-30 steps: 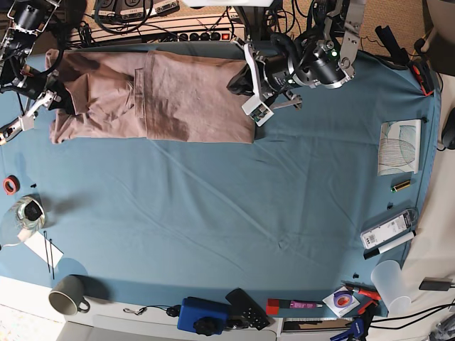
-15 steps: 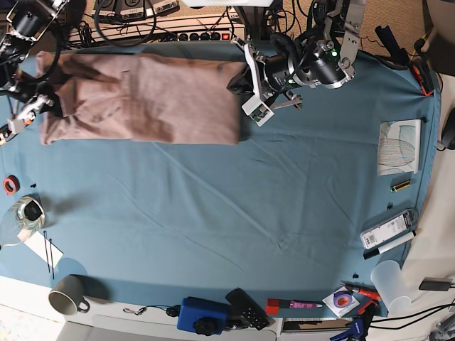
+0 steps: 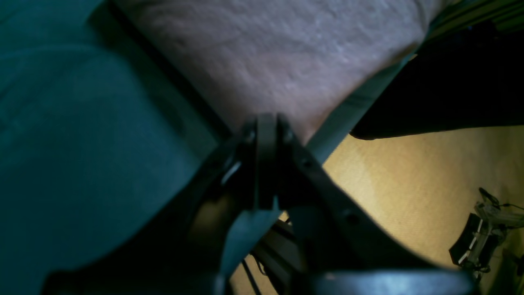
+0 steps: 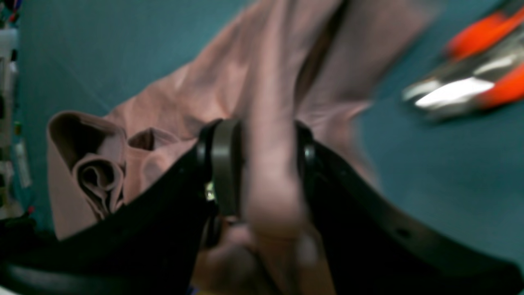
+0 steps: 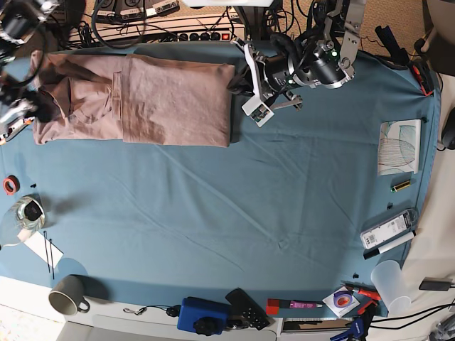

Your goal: Fold the T-shirt properly

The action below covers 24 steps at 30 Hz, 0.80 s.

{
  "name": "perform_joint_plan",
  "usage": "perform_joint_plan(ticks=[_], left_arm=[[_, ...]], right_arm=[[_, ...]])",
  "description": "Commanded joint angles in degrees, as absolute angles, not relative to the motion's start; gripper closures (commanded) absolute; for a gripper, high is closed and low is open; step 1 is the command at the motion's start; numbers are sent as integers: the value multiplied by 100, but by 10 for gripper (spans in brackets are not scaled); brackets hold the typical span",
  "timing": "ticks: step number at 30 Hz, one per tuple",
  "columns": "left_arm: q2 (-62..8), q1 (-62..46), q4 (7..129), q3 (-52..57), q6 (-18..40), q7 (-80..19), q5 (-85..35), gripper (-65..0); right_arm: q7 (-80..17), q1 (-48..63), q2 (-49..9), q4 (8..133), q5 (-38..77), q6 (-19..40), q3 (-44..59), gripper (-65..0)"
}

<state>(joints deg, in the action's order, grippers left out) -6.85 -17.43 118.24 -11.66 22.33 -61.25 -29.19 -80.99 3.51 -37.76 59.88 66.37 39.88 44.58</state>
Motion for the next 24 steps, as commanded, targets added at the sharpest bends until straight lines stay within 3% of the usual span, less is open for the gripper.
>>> perform_joint_plan(ticks=[1,5,14,24], left_arm=[[-668,-1732,11944,-1170,2255,-6001,-3024,0],[-666,-1730,11944,-1170,2255,-5999,-3024,0],[-668,-1732,11944,-1170,2255,-6003,-3024,0],[-666,-1728,11944,-1170,2257,-5996,-3028,0]], right_arm=[[-8000,287,-4101,6075,6890,4000,4512,-198],[-8000,285,-4353,6073,6978,4000,4510,-198],[-8000,287,-3962,5577,6224,4000,4506,-198],[-8000,290,-3802,5013,6193,4000,4414,-198]])
